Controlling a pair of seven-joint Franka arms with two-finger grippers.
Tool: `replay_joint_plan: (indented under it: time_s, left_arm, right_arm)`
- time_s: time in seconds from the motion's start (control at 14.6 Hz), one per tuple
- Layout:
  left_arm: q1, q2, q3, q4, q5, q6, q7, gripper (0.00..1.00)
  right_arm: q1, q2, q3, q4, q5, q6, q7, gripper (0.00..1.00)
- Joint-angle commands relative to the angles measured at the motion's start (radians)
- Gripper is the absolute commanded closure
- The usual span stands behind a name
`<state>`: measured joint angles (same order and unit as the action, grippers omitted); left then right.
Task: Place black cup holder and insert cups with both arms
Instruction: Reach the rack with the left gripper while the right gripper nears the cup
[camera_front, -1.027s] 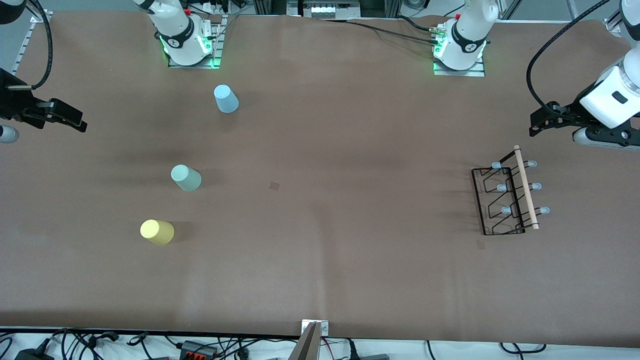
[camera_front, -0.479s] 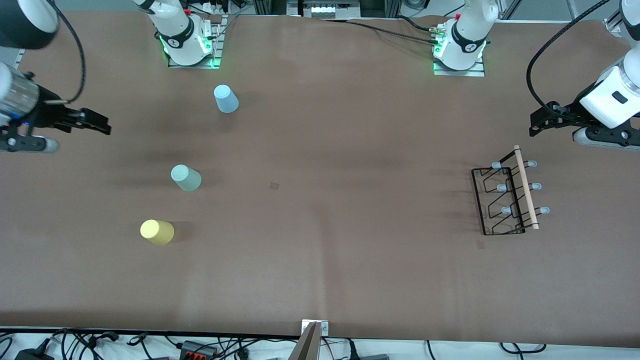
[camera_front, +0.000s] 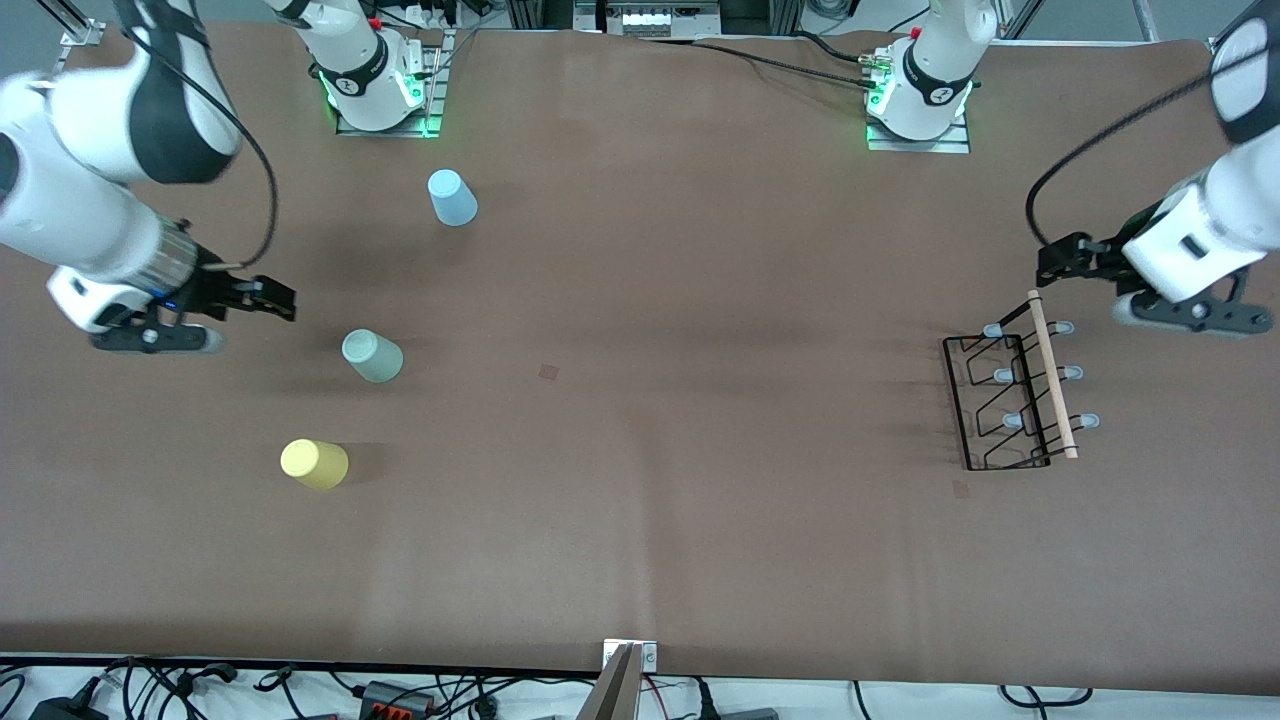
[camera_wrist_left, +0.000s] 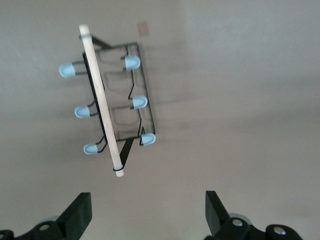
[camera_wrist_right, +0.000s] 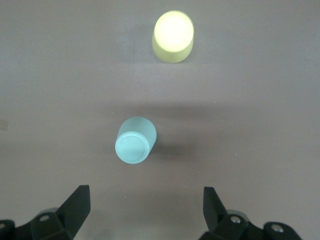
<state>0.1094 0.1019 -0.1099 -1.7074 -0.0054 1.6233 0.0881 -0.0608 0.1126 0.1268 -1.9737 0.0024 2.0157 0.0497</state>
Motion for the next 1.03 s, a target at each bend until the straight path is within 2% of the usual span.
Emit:
replay_joint_plan:
  time_s: [0.0,0.14,0.41,0.55,0.62,0.82,0.96]
  left_arm:
    - [0.053,0.057,-0.001,0.000,0.016,0.018,0.024,0.00]
    - [0.078,0.088,-0.001,-0.030,0.016,0.100,0.027,0.00]
    - [0.092,0.108,-0.001,-0.162,0.018,0.338,0.027,0.00]
    - [0.092,0.113,-0.001,-0.219,0.018,0.449,0.056,0.00]
    - [0.092,0.122,-0.001,-0.228,0.016,0.476,0.082,0.06]
    - [0.108,0.157,-0.001,-0.230,0.016,0.512,0.090,0.14]
    - [0.111,0.174,0.001,-0.228,0.016,0.512,0.091,0.29]
  right_arm:
    - [0.009,0.050,-0.001,-0.014,0.013,0.055,-0.033,0.00]
    - [0.030,0.078,-0.001,-0.039,0.013,0.099,-0.044,0.00]
    - [0.047,0.085,-0.001,-0.180,0.010,0.328,-0.054,0.00]
    - [0.062,0.101,0.000,-0.194,0.010,0.354,-0.054,0.00]
    - [0.062,0.104,0.000,-0.198,0.010,0.359,-0.054,0.00]
    - [0.062,0.107,0.000,-0.260,0.011,0.443,-0.054,0.00]
    - [0.062,0.117,0.000,-0.277,0.011,0.468,-0.054,0.00]
